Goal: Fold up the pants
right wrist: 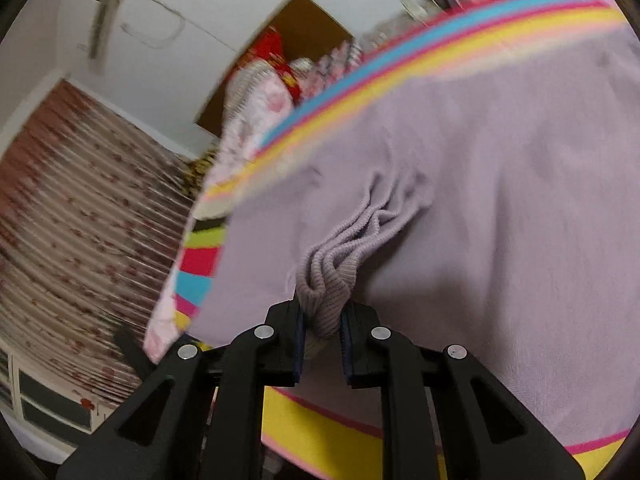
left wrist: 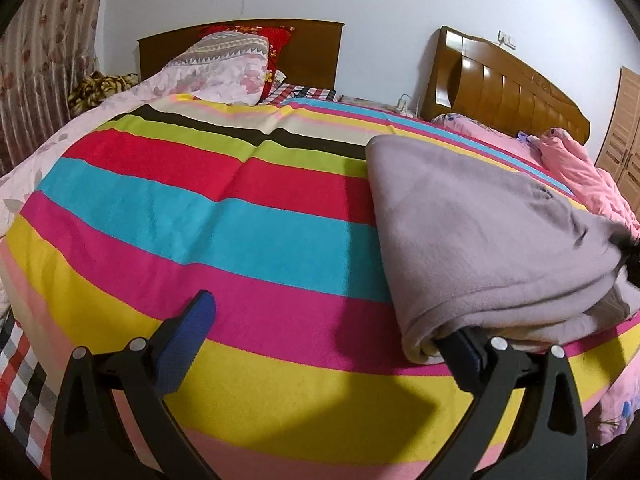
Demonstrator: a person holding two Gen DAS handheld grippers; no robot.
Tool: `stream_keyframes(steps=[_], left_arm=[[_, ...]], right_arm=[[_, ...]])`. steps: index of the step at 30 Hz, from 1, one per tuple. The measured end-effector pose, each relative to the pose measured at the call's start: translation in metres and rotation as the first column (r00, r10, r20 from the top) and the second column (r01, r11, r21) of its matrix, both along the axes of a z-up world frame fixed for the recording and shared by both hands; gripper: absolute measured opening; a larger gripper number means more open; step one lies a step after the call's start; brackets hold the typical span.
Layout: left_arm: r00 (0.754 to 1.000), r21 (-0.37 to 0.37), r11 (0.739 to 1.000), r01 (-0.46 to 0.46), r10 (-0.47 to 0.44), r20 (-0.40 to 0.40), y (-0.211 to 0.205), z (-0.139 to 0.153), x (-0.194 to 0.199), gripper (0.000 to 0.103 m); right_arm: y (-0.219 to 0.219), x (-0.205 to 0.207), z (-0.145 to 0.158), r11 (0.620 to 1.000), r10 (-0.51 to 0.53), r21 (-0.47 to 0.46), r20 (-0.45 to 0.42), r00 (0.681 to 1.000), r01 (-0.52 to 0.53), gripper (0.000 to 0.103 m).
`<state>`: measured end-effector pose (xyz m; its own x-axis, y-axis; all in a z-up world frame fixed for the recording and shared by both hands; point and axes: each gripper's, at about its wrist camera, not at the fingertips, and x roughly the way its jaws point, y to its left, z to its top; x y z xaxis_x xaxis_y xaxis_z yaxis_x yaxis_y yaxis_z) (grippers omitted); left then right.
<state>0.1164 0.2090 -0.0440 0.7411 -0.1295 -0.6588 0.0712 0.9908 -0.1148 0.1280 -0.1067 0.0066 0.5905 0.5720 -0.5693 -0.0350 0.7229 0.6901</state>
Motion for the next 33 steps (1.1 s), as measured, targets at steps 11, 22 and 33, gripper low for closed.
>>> stream_keyframes(steps=[11,22,33], left_arm=[[1.000,0.024,1.000,0.002,-0.002,-0.014,-0.002,0.000,0.001,0.102],[0.996,0.134,0.987,-0.083,0.079,0.041,0.008,0.038,-0.048,0.101],[0.961,0.021,0.961,0.275,-0.275,0.015,-0.136,0.085,0.092,0.101]], right_arm=[[0.001,0.004,-0.039,0.998,0.043,-0.038,-0.115,0.992,-0.048,0.015],[-0.015,-0.016,0.020,0.912,0.020,-0.410,0.080,0.997,0.015,0.061],[0.062,0.065,0.023,0.816,0.258,-0.553,0.084,0.963,-0.170,0.061]])
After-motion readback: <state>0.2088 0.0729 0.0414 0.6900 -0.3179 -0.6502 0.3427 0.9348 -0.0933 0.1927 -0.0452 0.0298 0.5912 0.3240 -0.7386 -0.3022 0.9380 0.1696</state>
